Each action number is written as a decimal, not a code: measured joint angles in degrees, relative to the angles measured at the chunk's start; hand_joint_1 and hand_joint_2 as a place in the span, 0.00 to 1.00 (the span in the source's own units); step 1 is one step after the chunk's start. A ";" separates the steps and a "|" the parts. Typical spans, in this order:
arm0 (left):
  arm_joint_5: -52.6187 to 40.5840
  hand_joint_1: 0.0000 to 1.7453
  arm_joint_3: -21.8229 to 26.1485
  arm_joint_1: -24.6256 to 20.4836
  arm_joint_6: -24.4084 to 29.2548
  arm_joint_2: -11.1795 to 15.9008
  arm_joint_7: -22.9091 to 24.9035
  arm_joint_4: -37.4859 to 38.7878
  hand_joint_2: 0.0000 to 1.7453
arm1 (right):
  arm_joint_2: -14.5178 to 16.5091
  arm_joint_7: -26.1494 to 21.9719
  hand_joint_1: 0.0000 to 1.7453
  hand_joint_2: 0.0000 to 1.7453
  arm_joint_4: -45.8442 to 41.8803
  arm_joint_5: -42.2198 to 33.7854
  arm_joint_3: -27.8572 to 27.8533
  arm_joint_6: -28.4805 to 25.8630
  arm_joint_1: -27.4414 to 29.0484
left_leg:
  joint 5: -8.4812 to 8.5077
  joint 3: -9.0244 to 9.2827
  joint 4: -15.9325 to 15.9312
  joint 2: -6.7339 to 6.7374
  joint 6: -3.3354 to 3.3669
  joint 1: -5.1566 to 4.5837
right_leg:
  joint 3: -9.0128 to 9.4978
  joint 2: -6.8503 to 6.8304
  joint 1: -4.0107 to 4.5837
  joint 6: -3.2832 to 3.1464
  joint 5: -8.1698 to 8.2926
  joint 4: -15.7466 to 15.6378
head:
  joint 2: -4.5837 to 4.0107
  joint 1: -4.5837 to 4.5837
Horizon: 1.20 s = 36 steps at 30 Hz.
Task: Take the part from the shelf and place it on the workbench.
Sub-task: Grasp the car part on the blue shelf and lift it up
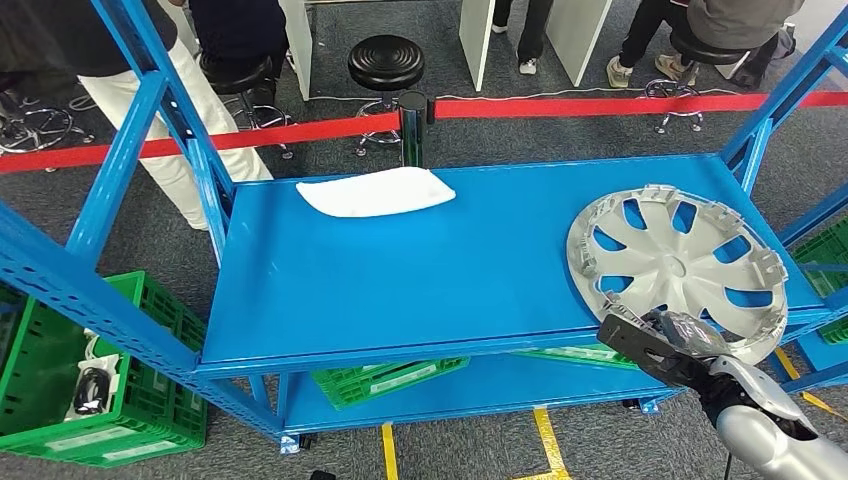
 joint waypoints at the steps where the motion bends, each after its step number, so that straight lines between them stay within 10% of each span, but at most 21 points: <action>1: 0.04 0.00 0.00 0.00 0.05 0.01 -0.04 0.00 0.00 | 0.04 0.00 1.00 1.00 0.00 0.01 -0.01 0.00 0.00 | 0.00 0.00 0.00 0.00 0.00 0.00 | 0.00 0.00 0.00 0.00 0.00 0.00 | 0.00 0.00; 18: -0.61 0.00 0.00 0.10 1.61 0.01 -2.83 0.02 0.00 | 2.26 -4.46 1.00 1.00 -2.03 3.84 0.01 -2.20 -2.14 | 0.00 0.01 -0.01 0.42 0.00 0.00 | -0.04 0.24 0.00 0.00 0.01 0.03 | 0.00 0.00; 22: -0.89 0.00 0.00 0.18 1.96 0.05 -3.58 0.02 1.00 | 2.79 -4.73 1.00 1.00 -3.10 3.91 0.01 -2.38 -2.70 | 0.00 0.00 -0.02 0.43 0.00 0.00 | -0.05 0.24 0.00 0.00 0.01 0.03 | 0.00 0.01; 36: -3.97 0.00 -1.00 0.28 5.81 0.16 -3.98 0.04 1.00 | 3.63 -6.08 1.00 1.00 -6.93 5.97 -1.41 -9.83 -0.28 | -0.01 -0.03 -0.02 0.23 0.00 0.00 | -0.08 0.21 0.00 0.00 0.00 0.02 | 0.00 0.00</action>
